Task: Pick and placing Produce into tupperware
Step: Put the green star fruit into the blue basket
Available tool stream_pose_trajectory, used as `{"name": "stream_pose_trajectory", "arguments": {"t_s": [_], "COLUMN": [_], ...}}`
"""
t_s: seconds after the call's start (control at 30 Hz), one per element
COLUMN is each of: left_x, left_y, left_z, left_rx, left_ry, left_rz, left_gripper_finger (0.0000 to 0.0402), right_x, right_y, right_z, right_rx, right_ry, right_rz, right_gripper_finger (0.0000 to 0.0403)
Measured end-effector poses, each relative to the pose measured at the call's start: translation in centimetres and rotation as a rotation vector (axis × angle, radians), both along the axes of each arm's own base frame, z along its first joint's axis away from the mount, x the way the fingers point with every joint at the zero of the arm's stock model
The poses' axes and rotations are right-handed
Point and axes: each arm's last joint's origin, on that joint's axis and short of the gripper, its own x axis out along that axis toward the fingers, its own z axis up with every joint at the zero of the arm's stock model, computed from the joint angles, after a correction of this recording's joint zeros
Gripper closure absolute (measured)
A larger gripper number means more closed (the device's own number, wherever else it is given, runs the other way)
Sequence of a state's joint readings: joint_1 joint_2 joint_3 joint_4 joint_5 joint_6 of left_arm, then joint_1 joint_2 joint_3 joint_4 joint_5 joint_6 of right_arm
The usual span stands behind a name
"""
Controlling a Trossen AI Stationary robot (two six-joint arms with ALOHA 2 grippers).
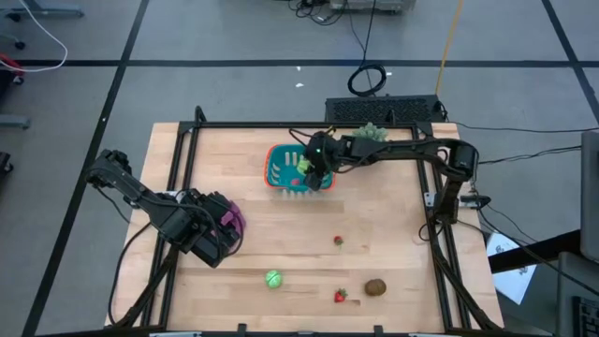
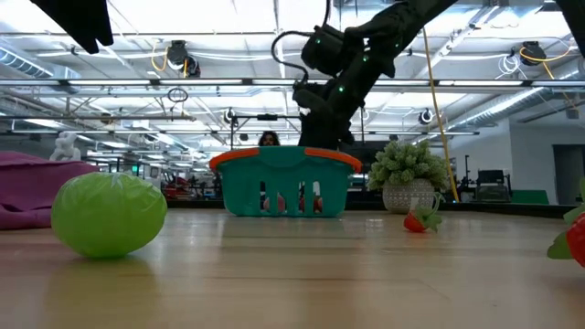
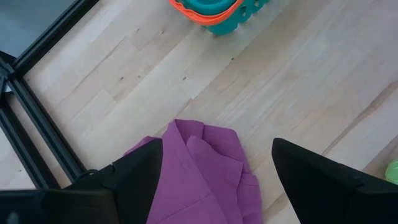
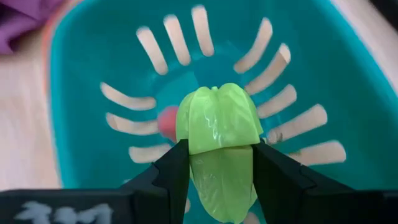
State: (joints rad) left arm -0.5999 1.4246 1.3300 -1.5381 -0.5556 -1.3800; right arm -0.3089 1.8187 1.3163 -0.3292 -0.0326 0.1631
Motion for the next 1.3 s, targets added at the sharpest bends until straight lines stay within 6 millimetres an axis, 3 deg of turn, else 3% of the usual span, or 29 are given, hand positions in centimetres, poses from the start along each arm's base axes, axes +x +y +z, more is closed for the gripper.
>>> {"name": "stream_pose_trajectory", "arguments": {"t_s": [0.33,1.3], "left_x": [0.0,0.2], "left_y": [0.0,-0.1], "left_z": [0.0,0.0], "left_rx": [0.002,-0.008], "left_ry": [-0.005,-0.016], "left_rz": [0.000,-0.014], "left_gripper_finger": [0.0094,0.0094], "right_x": [-0.6,-1.0], "right_y": [-1.0,-1.5], "right_z": [-0.2,-0.9], "right_rx": [0.012,0.059], "right_ry": [0.029,0.076], "right_rz": [-0.029,-0.005], "right_gripper_finger": [0.0262,0.0262]}}
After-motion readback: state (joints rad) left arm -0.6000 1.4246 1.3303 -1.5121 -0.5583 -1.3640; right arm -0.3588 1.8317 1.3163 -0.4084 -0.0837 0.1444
